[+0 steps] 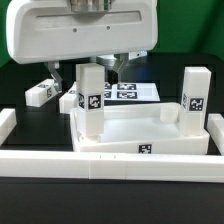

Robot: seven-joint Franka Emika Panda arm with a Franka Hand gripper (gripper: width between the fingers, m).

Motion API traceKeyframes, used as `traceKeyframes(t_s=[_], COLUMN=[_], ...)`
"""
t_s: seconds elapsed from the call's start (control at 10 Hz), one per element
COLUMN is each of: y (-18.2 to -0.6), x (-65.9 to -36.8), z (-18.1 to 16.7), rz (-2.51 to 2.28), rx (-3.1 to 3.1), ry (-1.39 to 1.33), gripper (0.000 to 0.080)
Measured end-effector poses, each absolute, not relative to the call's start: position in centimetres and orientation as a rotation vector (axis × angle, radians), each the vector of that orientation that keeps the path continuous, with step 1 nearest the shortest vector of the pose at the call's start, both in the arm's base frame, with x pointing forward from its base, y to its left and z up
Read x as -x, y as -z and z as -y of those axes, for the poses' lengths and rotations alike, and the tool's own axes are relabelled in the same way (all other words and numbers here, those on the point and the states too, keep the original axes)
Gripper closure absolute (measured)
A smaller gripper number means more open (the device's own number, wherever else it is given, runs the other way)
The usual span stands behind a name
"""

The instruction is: Assemble desk

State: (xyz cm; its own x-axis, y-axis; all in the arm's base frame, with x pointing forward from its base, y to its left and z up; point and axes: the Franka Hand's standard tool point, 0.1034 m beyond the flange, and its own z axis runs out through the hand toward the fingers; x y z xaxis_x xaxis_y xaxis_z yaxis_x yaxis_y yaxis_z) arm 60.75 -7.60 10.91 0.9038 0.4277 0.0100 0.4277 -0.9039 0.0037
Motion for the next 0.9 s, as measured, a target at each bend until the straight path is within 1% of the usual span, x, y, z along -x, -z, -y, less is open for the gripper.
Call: traceKeyframes(t_s=[0.1, 0.2, 0.3, 0.4, 0.5, 0.7, 0.9], y=[-10.91, -10.89, -10.86, -10.84, -10.83, -10.82, -10.8], x=[-60.72, -60.71, -60.7, -60.7, -60.69, -60.69, -60.68], z=[7.73, 7.74, 7.75, 7.75, 7.74, 7.73, 7.7], rz=[-0.686, -0.683, -0.683, -0.683, -0.678, -0.633, -0.405], rx=[-3.065, -3.065, -3.065, -3.065, -3.067, -3.077, -3.118], ry=[-0.016, -0.015, -0.014, -0.014, -0.014, -0.014, -0.013], gripper=[0.0151, 0.0244, 0.038, 0.038, 0.0511, 0.0511, 0.0511])
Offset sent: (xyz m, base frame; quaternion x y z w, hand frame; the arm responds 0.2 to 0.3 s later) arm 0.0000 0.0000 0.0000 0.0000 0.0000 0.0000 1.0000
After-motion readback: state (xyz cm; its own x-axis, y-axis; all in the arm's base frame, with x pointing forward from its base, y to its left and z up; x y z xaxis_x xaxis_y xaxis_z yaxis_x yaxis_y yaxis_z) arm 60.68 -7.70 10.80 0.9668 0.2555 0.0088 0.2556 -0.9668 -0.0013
